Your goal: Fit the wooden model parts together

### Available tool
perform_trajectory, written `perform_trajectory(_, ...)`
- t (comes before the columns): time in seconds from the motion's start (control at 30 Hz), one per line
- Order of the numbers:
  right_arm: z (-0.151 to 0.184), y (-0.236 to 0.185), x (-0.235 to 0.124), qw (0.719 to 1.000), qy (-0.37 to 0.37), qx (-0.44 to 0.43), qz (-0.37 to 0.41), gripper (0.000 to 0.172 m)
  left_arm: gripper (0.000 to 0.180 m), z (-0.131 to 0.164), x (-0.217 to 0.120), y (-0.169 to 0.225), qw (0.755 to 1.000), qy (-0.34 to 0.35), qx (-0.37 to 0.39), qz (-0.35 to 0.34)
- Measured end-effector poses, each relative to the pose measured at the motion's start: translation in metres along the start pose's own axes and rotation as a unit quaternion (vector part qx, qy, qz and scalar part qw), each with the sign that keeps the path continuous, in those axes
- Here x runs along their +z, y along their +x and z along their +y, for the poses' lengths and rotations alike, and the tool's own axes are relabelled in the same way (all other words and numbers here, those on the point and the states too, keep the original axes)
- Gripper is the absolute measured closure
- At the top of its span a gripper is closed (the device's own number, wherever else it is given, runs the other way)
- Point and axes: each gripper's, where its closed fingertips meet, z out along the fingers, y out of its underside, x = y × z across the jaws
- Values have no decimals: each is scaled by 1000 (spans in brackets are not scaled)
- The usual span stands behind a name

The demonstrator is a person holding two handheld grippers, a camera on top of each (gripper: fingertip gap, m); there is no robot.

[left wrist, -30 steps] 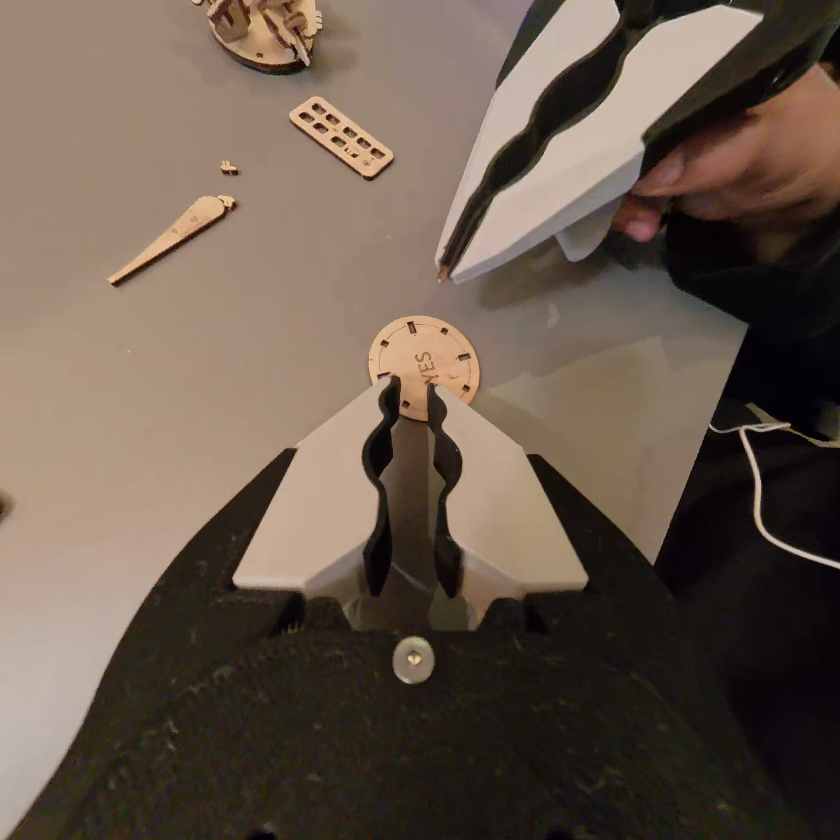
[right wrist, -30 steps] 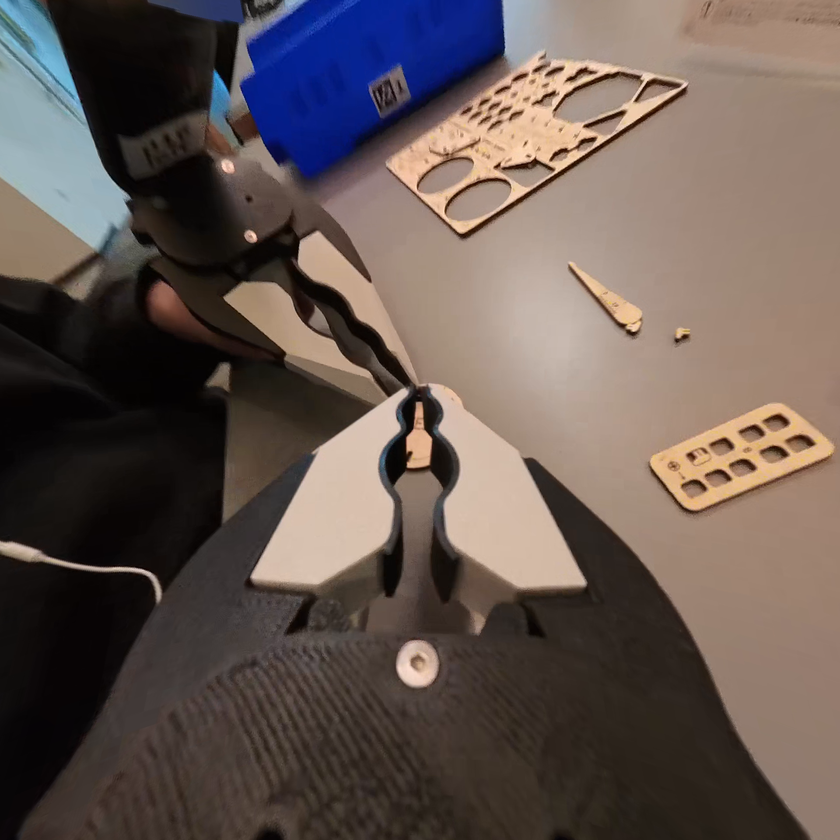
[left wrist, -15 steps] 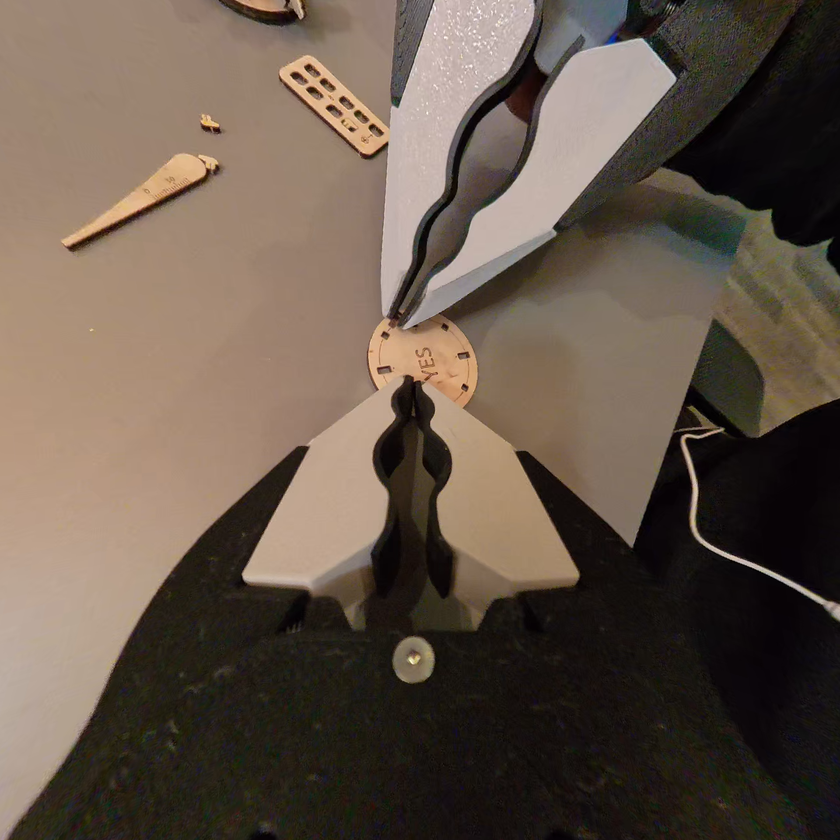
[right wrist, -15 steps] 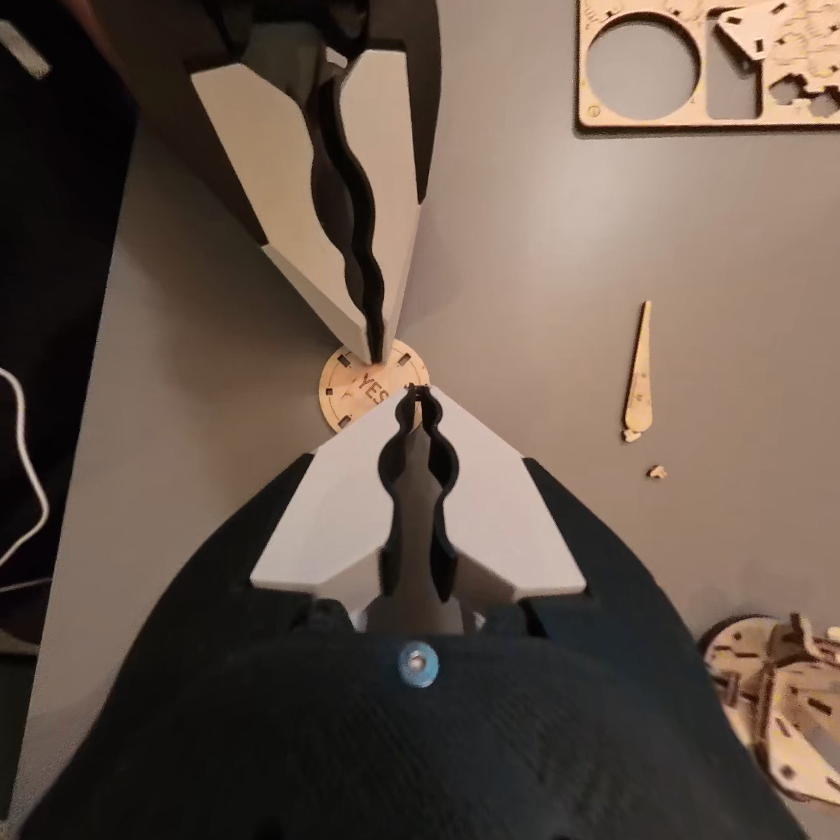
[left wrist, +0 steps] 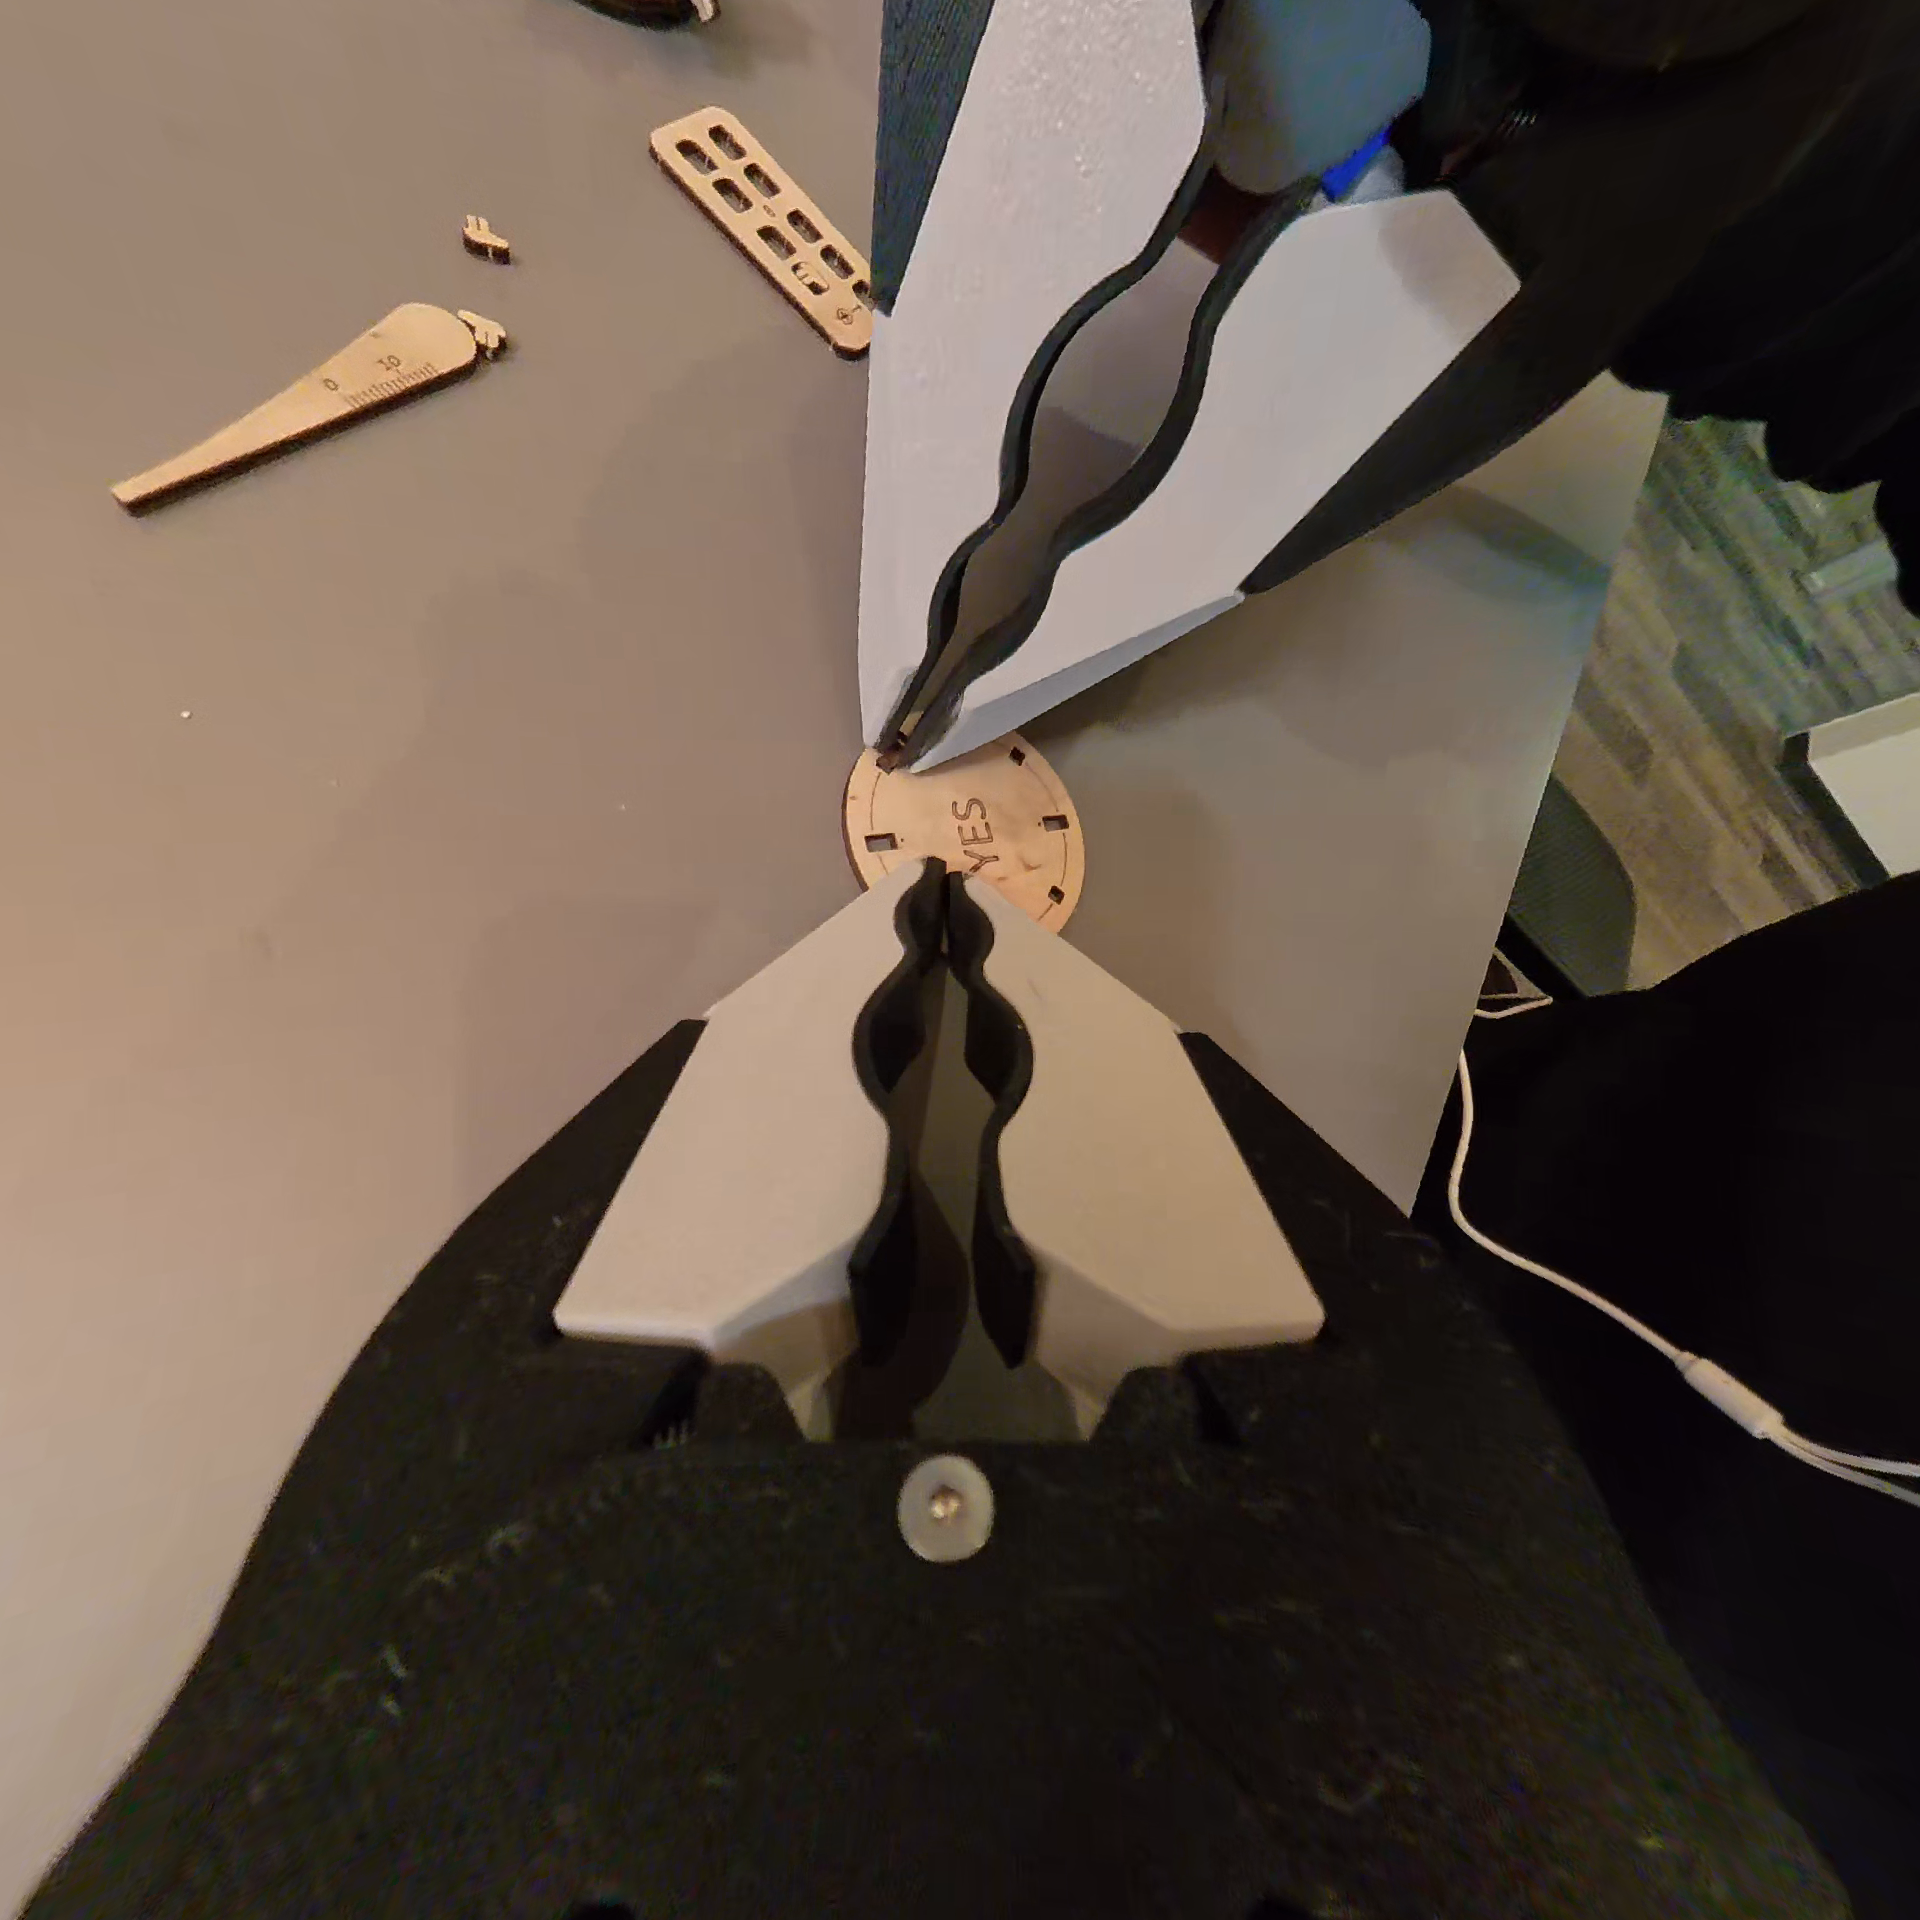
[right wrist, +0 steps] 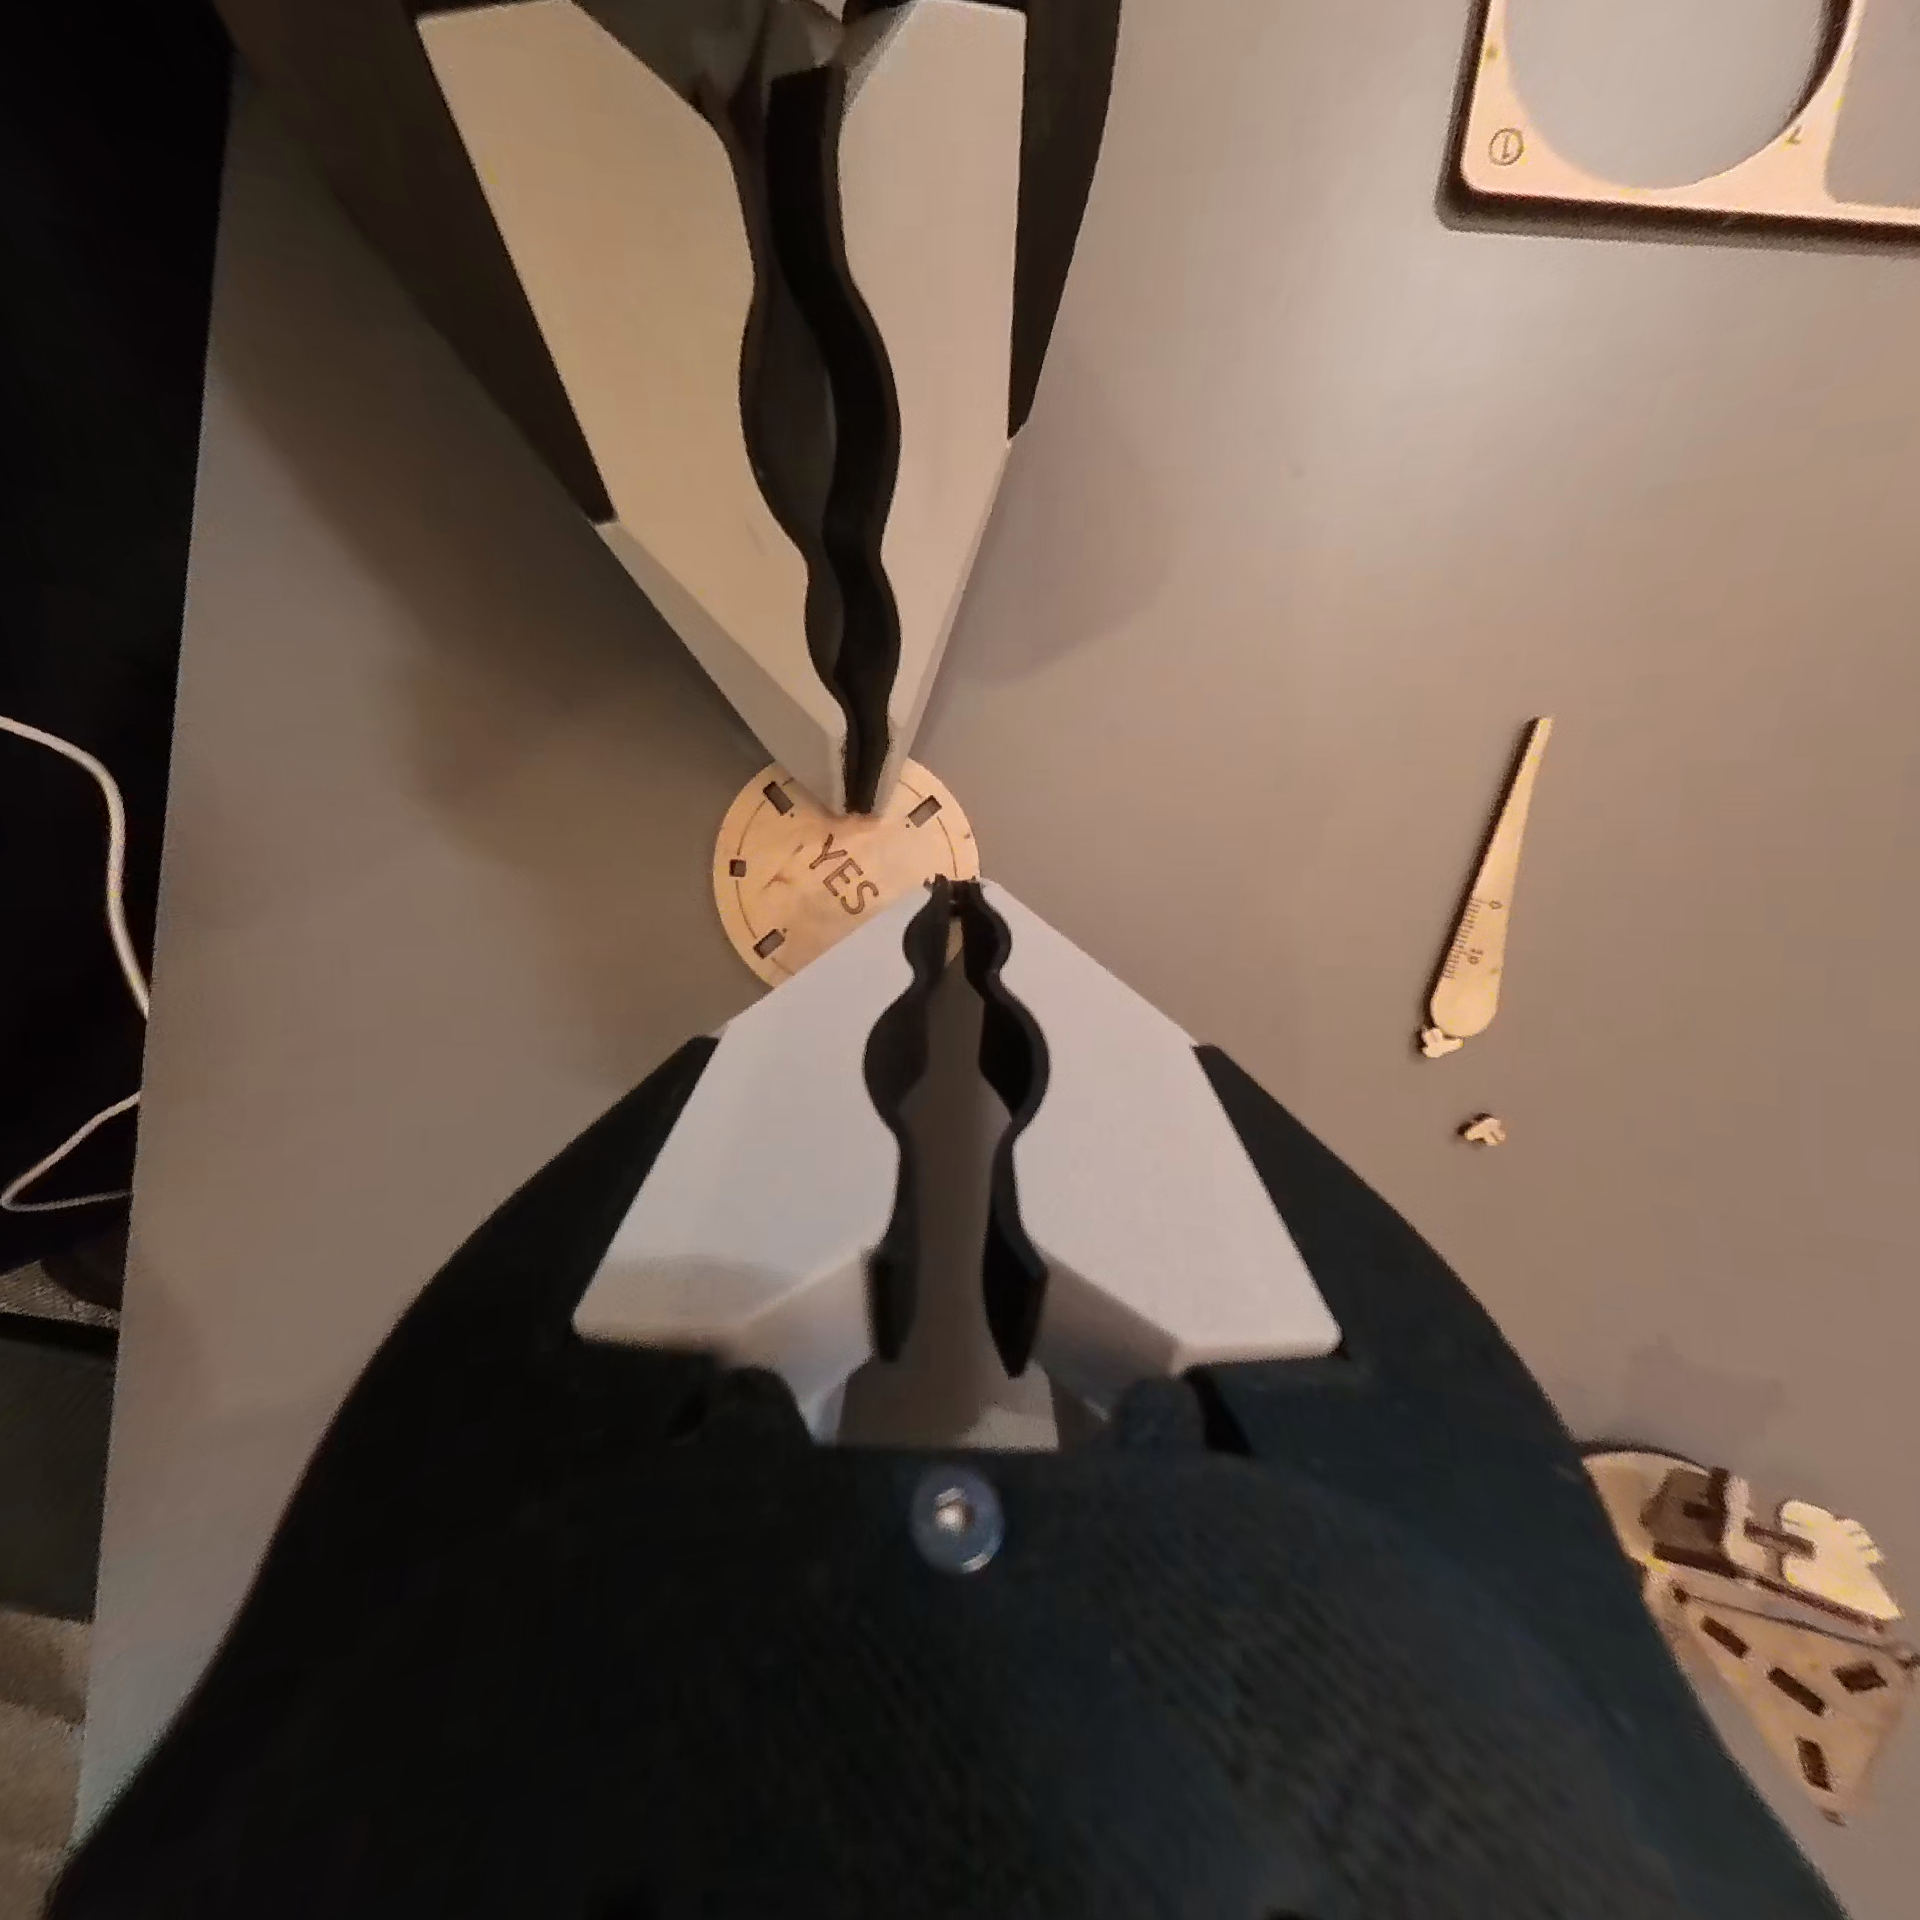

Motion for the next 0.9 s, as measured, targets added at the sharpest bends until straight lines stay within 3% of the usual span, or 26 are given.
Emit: perform_trajectory(0.9,1,-1,1,999,-52,10,6,171,180,0,0,-1,1000,1,-19,16)
